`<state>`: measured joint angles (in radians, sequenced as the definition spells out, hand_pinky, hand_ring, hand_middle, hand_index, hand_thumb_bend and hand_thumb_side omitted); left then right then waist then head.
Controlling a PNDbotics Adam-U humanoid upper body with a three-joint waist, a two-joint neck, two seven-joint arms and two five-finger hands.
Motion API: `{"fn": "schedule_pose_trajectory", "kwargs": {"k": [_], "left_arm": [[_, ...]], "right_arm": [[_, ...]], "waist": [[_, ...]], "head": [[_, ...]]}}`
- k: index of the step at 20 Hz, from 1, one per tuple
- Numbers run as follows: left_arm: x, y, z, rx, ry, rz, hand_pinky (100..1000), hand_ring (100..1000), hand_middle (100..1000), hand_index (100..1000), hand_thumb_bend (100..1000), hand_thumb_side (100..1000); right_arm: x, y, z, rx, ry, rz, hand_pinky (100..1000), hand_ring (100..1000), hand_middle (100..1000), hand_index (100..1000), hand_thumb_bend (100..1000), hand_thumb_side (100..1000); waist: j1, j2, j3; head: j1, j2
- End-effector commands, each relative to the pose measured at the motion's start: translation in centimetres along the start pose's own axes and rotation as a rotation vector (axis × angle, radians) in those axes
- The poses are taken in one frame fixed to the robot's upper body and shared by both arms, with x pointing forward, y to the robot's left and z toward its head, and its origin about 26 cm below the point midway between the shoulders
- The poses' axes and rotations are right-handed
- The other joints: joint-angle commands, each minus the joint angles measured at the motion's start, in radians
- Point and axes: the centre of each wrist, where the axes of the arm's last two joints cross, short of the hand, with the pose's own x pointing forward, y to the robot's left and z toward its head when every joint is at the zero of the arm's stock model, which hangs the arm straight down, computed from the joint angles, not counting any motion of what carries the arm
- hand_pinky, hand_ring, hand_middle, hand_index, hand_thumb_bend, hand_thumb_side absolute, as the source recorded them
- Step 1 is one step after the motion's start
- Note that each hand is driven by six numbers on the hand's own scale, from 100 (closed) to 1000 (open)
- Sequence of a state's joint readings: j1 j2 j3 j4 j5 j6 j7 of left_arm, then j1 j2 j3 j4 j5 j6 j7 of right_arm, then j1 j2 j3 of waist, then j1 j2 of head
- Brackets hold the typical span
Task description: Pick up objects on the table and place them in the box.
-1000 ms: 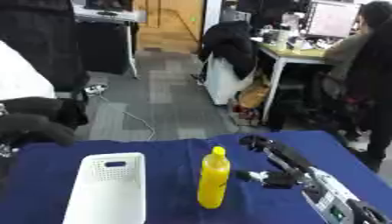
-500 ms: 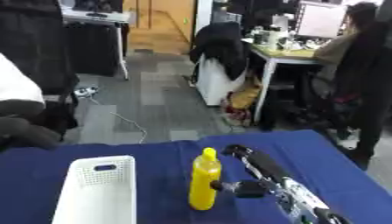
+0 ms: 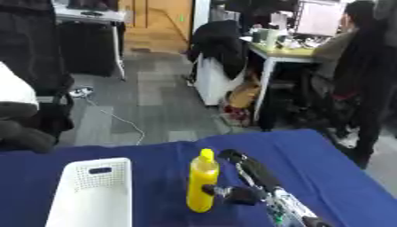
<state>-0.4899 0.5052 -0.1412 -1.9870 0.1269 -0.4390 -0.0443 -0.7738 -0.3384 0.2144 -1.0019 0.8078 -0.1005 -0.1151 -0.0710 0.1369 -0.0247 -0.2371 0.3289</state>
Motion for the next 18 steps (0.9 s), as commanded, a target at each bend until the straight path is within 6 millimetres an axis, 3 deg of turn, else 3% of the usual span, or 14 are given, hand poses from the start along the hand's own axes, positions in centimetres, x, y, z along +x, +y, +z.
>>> {"fn": "schedule_pose_trajectory", "kwargs": {"k": [1, 4, 18], "left_arm": [[0.46, 0.27, -0.88, 0.001, -0.036, -0.005, 673, 576, 813, 808, 269, 997], [0.47, 0.24, -1.00, 0.003, -0.040, -0.003, 673, 576, 813, 808, 270, 997], [0.59, 0.13, -1.82, 0.008, -0.067, 0.013, 674, 578, 812, 808, 274, 996]], "right_arm": [[0.18, -1.24, -0.83, -0.057, -0.012, -0.001, 786, 823, 907, 930, 765, 954], [0.22, -1.00, -0.93, -0.054, -0.009, -0.013, 796, 839, 935, 1000, 792, 967], [-0.33, -0.84, -1.37, -0.033, 0.039, -0.053, 787, 840, 944, 1000, 792, 956]], "waist": [[0.004, -0.010, 0.002], [0.005, -0.008, 0.004], [-0.001, 0.003, 0.026]], "head": [[-0.018, -0.015], [-0.027, -0.019], [-0.079, -0.050]]}}
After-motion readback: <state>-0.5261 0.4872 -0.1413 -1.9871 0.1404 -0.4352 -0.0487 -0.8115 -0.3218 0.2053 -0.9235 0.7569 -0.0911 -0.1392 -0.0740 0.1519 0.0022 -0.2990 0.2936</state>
